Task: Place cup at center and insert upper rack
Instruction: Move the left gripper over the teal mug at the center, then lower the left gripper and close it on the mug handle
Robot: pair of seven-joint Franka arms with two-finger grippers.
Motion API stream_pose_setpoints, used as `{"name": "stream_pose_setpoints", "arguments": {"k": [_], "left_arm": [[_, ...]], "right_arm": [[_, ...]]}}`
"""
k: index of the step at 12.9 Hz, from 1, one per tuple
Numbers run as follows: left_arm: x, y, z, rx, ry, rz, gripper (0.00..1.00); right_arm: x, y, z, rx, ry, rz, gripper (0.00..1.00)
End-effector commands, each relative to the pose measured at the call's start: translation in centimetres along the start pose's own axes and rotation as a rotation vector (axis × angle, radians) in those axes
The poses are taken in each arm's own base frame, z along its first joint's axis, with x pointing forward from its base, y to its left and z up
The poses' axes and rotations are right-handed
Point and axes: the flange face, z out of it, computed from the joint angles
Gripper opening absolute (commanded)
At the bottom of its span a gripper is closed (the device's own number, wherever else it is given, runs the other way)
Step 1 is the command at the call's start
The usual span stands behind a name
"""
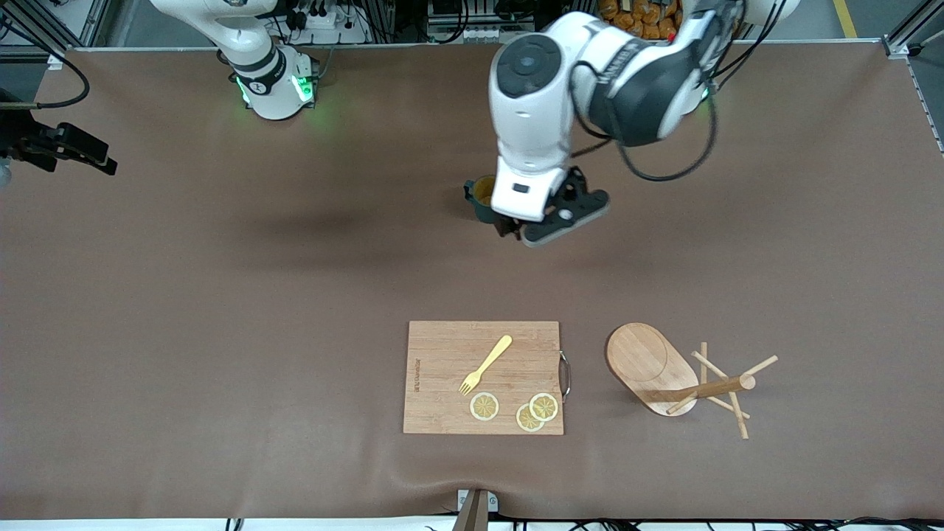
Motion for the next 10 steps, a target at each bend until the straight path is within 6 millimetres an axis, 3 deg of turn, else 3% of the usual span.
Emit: {"name": "stream_pose_setpoints", "arguments": {"k": [1, 2, 4, 7, 8, 10], "left_arm": [[-4.1, 2.8, 1.8, 0.047, 0.099, -0.068, 1.0], [-7.8, 4.3, 3.1, 0.067, 0.157, -0.096, 1.0], [-13.2, 5.5, 5.5, 0.108, 0.204, -0.169, 1.0], [-19.1, 7.1, 10.2, 0.146, 0.281, -0.26, 1.0], [-22.0, 7.5, 11.7, 0.154, 0.315, -0.256, 1.0], [-25.5, 7.3, 13.8, 0.199, 0.349, -0.254, 1.0]], "right_arm": [[-0.2, 0.3, -0.3, -0.016, 0.012, -0.001, 1.0], [-0.1, 0.5, -0.3, -0.018, 0.017, 0.001, 1.0], [-0.1, 0.7, 0.1, -0.024, 0.008, 0.004, 1.0], [0.1, -0.2, 0.3, -0.024, 0.007, -0.011, 1.0], [0.1, -0.4, 0.3, -0.026, 0.007, -0.014, 1.0], [0.1, -0.1, 0.4, -0.025, 0.007, -0.01, 1.0]]}}
